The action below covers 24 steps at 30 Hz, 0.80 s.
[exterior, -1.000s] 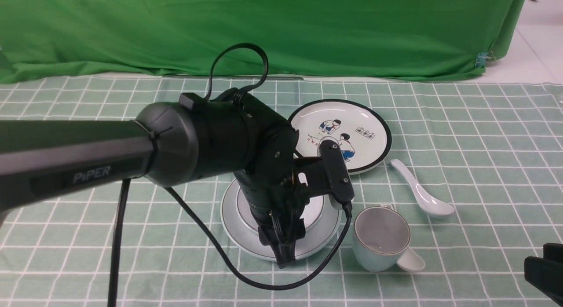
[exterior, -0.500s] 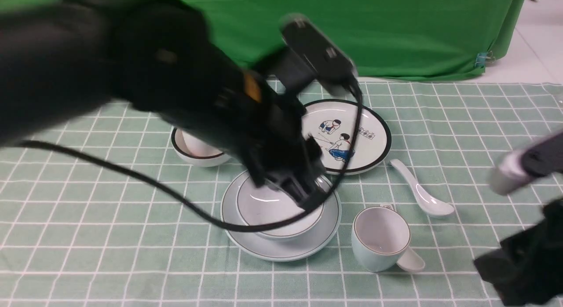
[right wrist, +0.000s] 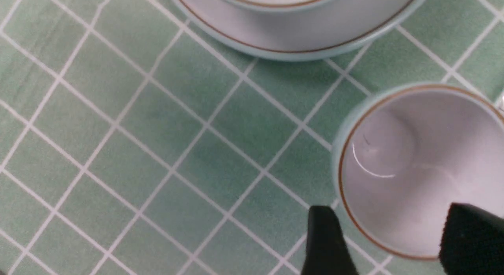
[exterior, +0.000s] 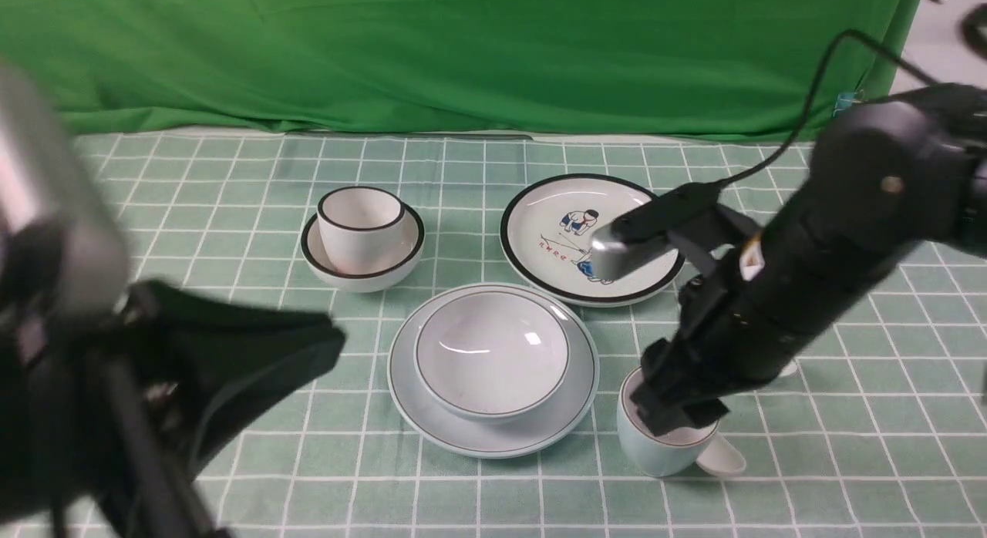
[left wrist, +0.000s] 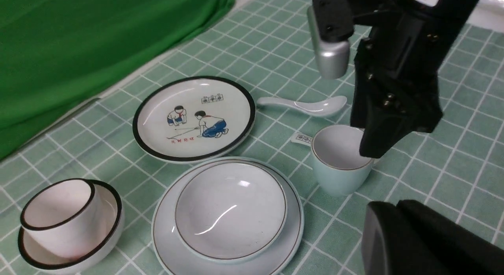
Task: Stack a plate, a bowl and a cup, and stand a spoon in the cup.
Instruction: Use the right arm to grab a blue teacup
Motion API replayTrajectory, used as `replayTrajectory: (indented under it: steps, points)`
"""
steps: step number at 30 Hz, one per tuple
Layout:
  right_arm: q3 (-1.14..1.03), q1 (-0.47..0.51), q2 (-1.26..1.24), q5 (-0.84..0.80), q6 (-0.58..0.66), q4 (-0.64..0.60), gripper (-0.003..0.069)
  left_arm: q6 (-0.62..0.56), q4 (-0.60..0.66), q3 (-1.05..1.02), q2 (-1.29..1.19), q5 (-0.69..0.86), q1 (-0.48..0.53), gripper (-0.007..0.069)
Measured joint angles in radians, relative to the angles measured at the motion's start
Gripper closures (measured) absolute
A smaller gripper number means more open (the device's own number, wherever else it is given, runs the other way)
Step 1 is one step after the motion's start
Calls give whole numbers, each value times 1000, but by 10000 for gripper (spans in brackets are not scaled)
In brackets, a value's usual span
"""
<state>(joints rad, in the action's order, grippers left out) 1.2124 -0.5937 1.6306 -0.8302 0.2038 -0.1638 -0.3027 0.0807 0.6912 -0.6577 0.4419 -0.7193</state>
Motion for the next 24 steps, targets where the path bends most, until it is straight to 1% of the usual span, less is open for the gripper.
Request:
replayTrajectory:
  steps: [3,5,10,13,16,21,22,24]
  points:
    - [26,-2,63,-1,4,-8,237,0,5,-106,96,-73,0,622]
    - [29,-7,84,-1,9,-9,237,1,13,-141,128,-99,0,622]
    - [30,-15,130,6,29,-10,237,2,23,-168,144,-123,0,616]
    - [30,-15,153,14,50,-10,258,3,25,-170,144,-127,0,616]
    - [30,-15,189,16,60,-10,343,3,26,-170,144,-130,0,615]
    - [36,-15,197,7,73,-5,550,3,27,-170,144,-130,0,615]
    - [41,-15,193,3,72,1,569,3,27,-170,144,-130,0,615]
    - [56,-18,183,-26,71,-3,568,3,28,-170,144,-130,0,615]
